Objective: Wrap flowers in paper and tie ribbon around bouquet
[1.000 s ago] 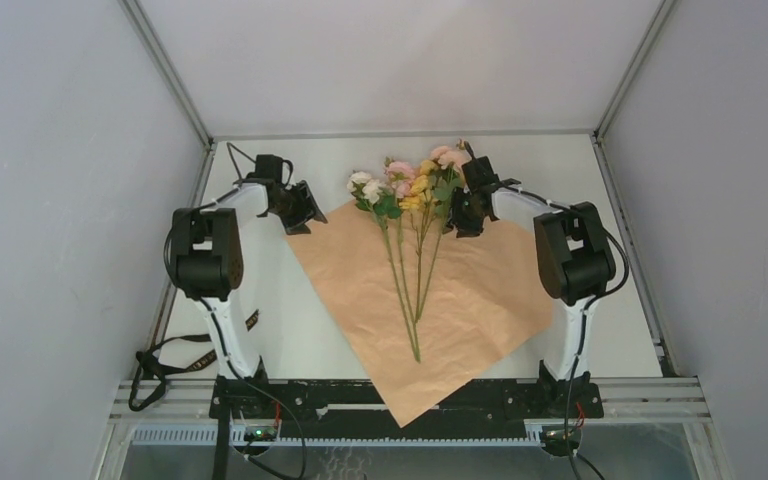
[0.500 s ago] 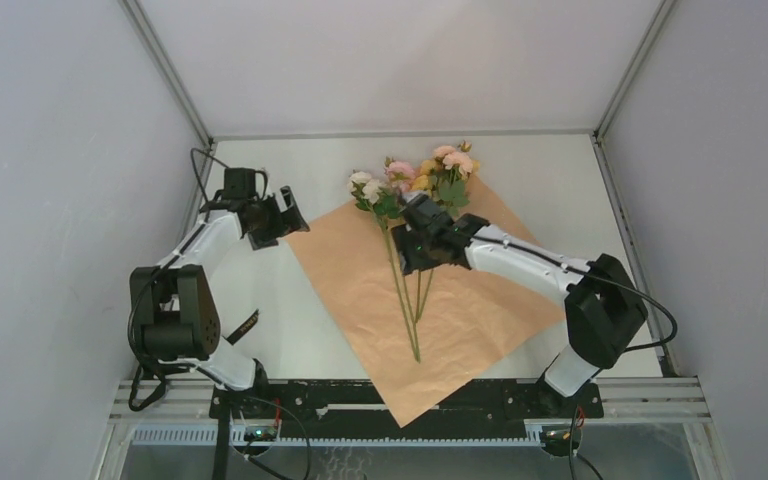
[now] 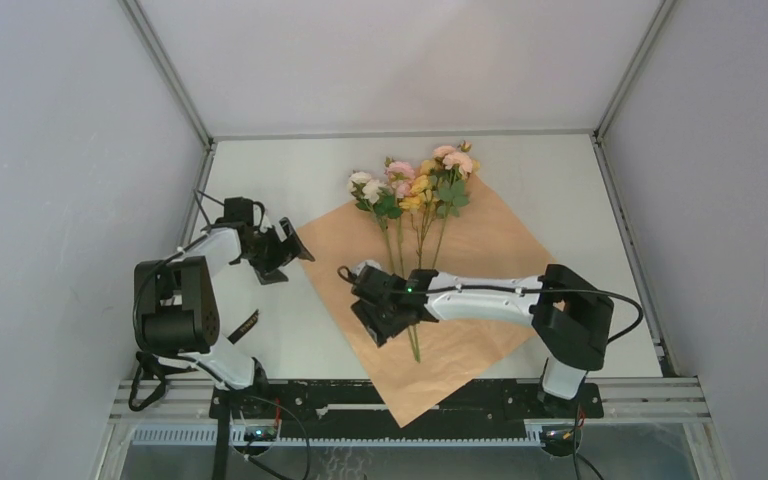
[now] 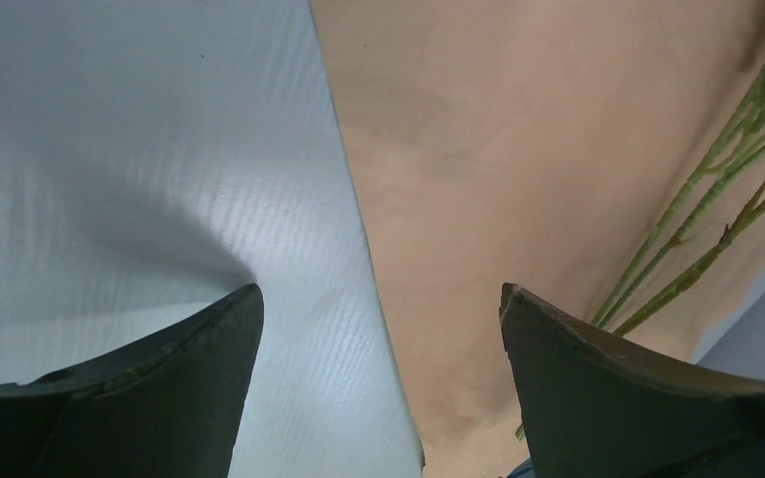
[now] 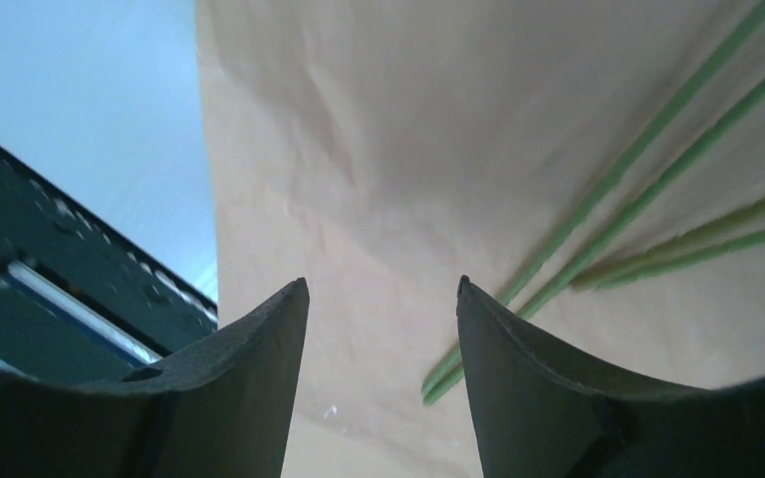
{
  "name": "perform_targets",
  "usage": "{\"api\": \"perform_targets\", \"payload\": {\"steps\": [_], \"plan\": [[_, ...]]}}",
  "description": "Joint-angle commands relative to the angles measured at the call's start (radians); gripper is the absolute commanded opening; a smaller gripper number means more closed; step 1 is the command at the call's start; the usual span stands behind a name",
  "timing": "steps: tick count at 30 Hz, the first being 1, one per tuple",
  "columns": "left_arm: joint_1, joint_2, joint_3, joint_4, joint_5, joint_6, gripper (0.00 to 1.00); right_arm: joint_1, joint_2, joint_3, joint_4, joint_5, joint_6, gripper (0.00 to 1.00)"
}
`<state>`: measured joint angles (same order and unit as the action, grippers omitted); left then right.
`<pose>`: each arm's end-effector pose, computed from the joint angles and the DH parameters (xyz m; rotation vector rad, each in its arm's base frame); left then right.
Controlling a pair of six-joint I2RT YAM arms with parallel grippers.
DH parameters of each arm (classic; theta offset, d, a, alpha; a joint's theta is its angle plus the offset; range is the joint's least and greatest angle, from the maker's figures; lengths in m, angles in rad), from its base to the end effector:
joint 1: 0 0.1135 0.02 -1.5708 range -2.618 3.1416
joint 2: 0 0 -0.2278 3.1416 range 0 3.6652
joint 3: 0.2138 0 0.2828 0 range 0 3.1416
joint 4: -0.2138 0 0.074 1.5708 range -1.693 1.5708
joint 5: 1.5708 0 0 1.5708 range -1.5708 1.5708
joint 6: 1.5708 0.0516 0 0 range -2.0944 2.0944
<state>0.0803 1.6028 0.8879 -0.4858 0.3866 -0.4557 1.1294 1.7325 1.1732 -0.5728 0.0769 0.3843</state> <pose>0.3199 0.0062 0.0918 -0.6387 2.7112 -0.6325 0.1642 0.3383 0.1290 -0.9791 2.5702 0.3441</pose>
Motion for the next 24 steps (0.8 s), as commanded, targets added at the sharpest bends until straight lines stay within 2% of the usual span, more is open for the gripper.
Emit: {"api": "perform_targets", "payload": {"steps": [1, 3, 5, 6, 7, 9, 13, 17, 18, 20, 24], "plan": [[-0.016, -0.066, -0.026, 0.064, 0.082, 0.012, 0.9, 0.002, -0.137, -0.082, -0.106, -0.003, 0.102, 0.65], [-0.029, -0.096, -0.015, 0.061, 0.111, 0.052, 0.82, -0.013, -0.203, -0.149, -0.116, -0.033, 0.155, 0.64], [-0.068, -0.145, 0.014, 0.047, 0.185, 0.217, 0.72, -0.034, -0.268, -0.213, -0.119, -0.057, 0.23, 0.64], [-0.125, -0.18, 0.032, 0.014, 0.207, 0.367, 0.7, -0.056, -0.299, -0.25, -0.115, -0.08, 0.27, 0.64], [-0.175, -0.22, 0.041, -0.054, 0.214, 0.548, 0.7, -0.084, -0.333, -0.29, -0.1, -0.113, 0.305, 0.64], [-0.282, -0.321, 0.0, -0.109, 0.139, 0.845, 0.72, -0.152, -0.396, -0.371, -0.055, -0.144, 0.355, 0.64], [-0.422, -0.433, -0.088, -0.174, 0.096, 1.239, 0.71, -0.227, -0.475, -0.442, -0.001, -0.16, 0.375, 0.63], [-0.527, -0.548, -0.259, -0.175, 0.121, 1.678, 0.75, -0.243, -0.502, -0.452, 0.036, -0.156, 0.364, 0.63], [-0.539, -0.552, -0.285, -0.174, 0.134, 1.748, 0.76, -0.238, -0.502, -0.453, 0.038, -0.149, 0.365, 0.62], [-0.567, -0.567, -0.347, -0.096, 0.137, 1.789, 0.77, -0.22, -0.504, -0.452, 0.043, -0.128, 0.375, 0.62], [-0.658, -0.593, -0.475, 0.102, 0.018, 1.87, 0.78, -0.156, -0.513, -0.467, 0.084, -0.102, 0.412, 0.62]]}}
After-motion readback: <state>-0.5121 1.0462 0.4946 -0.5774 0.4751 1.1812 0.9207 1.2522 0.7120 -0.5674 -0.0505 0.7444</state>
